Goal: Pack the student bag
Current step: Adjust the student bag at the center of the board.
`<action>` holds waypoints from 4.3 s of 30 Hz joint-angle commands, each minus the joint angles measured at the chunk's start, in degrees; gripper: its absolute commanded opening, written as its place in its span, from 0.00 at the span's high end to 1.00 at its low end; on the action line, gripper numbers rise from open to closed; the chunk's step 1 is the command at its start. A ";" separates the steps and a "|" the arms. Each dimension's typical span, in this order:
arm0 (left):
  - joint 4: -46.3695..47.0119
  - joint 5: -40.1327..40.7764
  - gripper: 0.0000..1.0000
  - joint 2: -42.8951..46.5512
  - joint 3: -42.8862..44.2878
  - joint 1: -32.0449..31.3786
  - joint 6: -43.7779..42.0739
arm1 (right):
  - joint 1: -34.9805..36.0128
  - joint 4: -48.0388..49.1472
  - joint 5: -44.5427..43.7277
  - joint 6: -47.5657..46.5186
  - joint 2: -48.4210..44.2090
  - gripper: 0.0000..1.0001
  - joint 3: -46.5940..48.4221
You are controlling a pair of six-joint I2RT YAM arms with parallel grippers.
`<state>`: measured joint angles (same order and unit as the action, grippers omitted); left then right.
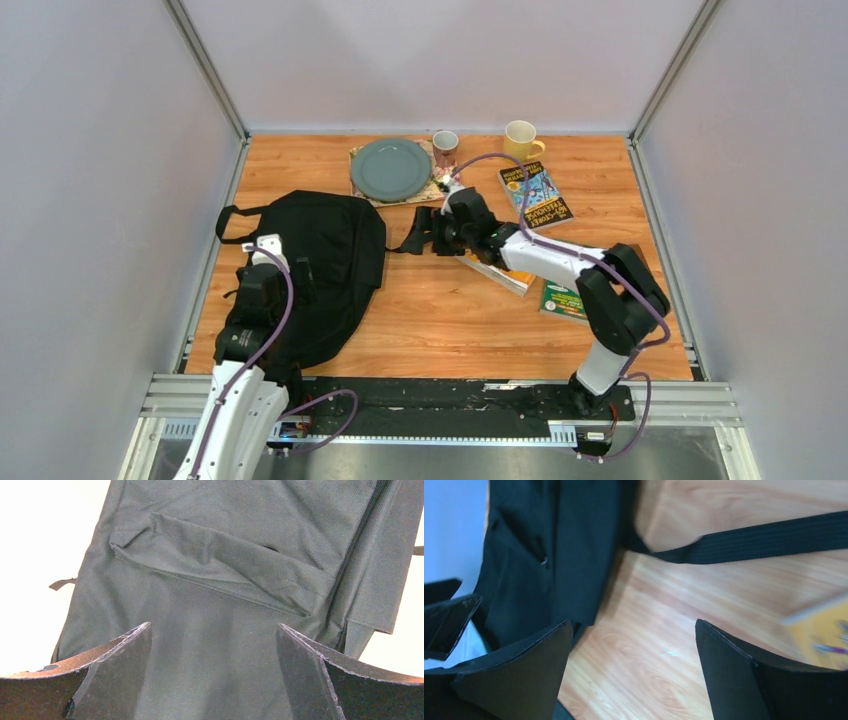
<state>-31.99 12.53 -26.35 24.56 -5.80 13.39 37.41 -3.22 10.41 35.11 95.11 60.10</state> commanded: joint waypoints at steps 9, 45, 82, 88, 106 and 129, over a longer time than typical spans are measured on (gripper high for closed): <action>0.52 0.74 0.02 2.18 1.28 0.27 0.50 | 9.52 8.23 6.20 8.03 17.12 0.02 13.73; 1.75 -2.43 0.02 4.03 0.58 0.27 -0.29 | -1.82 -10.17 0.41 -6.66 6.51 0.31 11.12; 0.96 -4.18 0.01 1.30 1.02 0.18 -0.03 | 15.95 -15.24 -38.19 -11.87 -12.05 1.00 -1.56; -0.01 -10.14 0.01 1.56 0.85 0.27 3.65 | 6.37 -13.91 -33.09 -20.60 -9.08 1.00 1.94; 7.29 -30.38 0.08 21.60 -17.78 0.18 40.21 | 2.67 -14.27 -28.43 -18.33 -5.55 1.00 1.61; 1.93 -26.08 0.11 12.20 -13.04 -3.42 39.61 | 1.97 -14.79 -26.94 -13.32 -3.79 0.99 1.87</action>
<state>-31.92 -14.28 -13.56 12.47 -8.08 50.26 39.62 -21.61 -17.02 19.49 90.85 60.69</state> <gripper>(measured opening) 0.891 0.023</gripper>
